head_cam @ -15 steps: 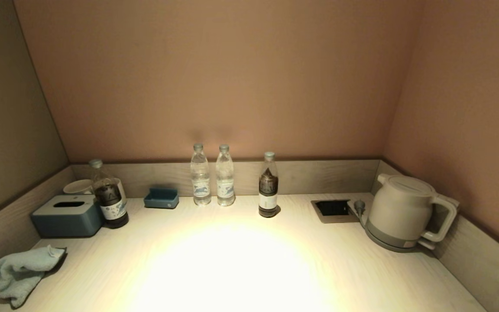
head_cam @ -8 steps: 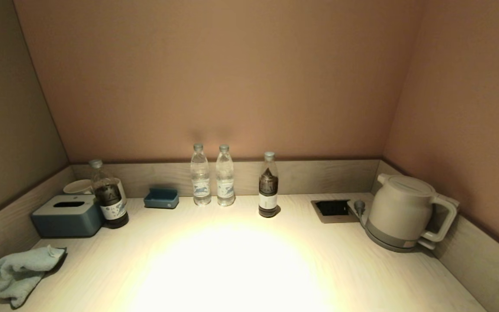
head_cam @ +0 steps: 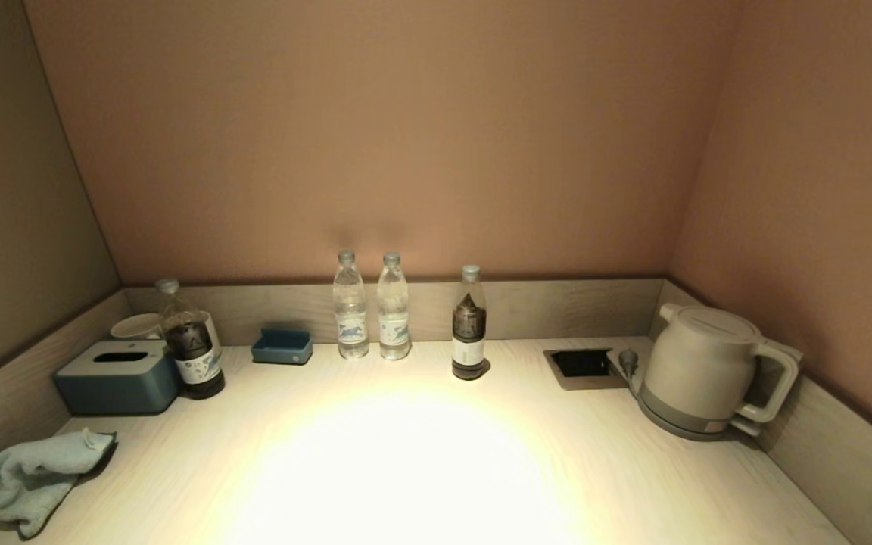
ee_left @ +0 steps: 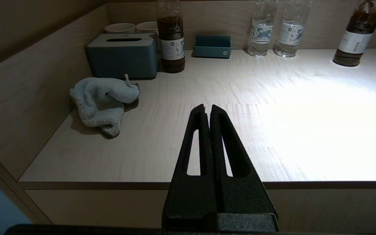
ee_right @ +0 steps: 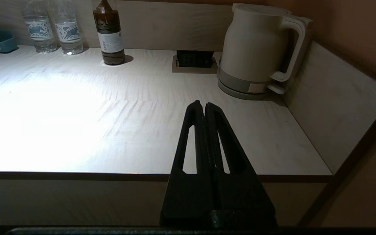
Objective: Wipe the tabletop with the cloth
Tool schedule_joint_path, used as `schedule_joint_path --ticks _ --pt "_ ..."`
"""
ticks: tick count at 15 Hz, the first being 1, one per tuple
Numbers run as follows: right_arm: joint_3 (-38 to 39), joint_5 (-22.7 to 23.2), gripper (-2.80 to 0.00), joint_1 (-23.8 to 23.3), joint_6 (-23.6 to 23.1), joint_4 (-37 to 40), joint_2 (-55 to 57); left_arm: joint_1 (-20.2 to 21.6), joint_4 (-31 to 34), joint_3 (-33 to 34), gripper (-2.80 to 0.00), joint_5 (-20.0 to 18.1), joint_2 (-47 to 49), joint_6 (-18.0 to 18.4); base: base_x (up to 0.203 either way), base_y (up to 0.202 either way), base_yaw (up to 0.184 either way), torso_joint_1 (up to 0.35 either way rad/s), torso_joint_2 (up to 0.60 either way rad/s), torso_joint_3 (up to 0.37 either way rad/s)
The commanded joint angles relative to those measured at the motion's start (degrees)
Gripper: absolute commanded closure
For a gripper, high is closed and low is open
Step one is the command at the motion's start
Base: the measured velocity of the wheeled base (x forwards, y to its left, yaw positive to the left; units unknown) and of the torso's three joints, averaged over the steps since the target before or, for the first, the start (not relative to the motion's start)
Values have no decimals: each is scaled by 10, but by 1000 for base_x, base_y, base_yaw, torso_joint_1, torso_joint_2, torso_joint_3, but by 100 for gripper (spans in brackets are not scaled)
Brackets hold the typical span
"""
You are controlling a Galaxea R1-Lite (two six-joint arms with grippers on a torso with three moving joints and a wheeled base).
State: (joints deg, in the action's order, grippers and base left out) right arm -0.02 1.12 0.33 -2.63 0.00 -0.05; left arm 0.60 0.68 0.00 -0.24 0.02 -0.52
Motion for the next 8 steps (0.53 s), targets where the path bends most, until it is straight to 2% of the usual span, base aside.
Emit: schedule_joint_path --ticks 1,8 --pt "-1 0 0 0 0 0 0 0 0 0 0 0 0 -1 0 0 0 0 0 0" --pt "0 0 0 0 2 1 0 0 0 0 0 0 0 -1 0 0 0 0 0 0"
